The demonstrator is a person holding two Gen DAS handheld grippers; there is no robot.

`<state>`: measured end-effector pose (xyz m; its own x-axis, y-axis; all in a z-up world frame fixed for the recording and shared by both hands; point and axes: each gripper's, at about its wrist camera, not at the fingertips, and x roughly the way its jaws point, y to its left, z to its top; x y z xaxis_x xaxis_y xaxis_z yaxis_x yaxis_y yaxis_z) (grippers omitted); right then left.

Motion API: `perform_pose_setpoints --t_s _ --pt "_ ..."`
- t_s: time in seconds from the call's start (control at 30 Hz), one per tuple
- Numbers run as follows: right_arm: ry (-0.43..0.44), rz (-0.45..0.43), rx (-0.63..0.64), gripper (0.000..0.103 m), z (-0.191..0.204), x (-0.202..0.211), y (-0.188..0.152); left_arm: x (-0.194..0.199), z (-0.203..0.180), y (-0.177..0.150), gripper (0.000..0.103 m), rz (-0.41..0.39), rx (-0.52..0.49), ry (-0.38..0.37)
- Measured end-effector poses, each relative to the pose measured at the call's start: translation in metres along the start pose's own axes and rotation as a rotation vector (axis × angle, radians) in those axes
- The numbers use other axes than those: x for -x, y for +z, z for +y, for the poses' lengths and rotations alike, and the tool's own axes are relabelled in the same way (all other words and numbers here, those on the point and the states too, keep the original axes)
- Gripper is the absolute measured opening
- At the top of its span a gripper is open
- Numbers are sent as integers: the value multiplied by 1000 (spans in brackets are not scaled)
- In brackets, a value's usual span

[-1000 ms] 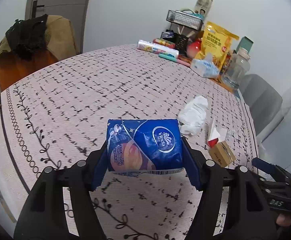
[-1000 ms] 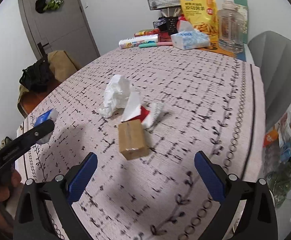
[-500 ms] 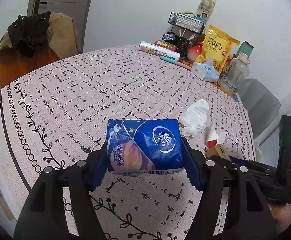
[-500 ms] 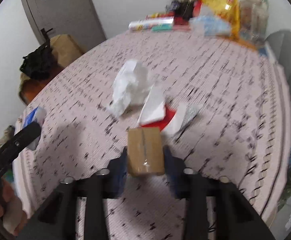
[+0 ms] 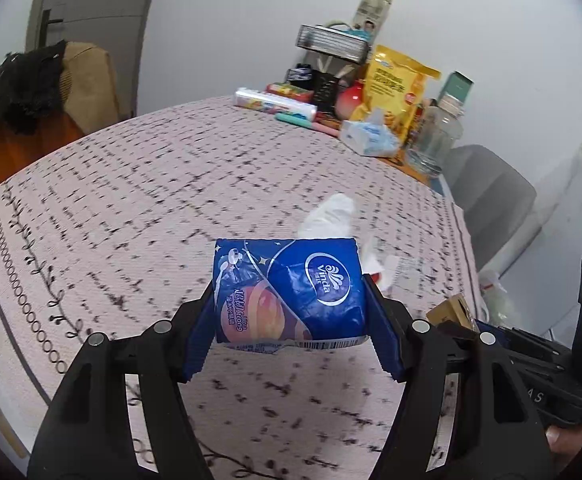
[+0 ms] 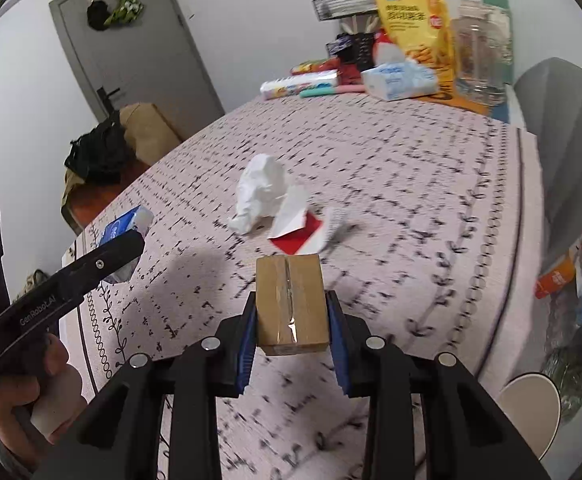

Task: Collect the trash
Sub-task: 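Carry the tissue pack and cardboard box over the beige bin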

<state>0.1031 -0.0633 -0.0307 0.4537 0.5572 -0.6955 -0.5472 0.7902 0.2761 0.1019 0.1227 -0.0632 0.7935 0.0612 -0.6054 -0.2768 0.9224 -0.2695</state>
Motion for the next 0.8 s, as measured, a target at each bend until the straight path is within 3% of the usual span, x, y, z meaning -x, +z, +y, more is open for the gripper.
perform_pose_setpoints --t_s 0.23,0.8 --pt "-60 -62 -92 32 -48 33 -10 -9 -46 0 67 21 -74 -59" --pt "-214 -121 -279 32 -167 90 -51 -31 -182 -14 67 89 -262 -237"
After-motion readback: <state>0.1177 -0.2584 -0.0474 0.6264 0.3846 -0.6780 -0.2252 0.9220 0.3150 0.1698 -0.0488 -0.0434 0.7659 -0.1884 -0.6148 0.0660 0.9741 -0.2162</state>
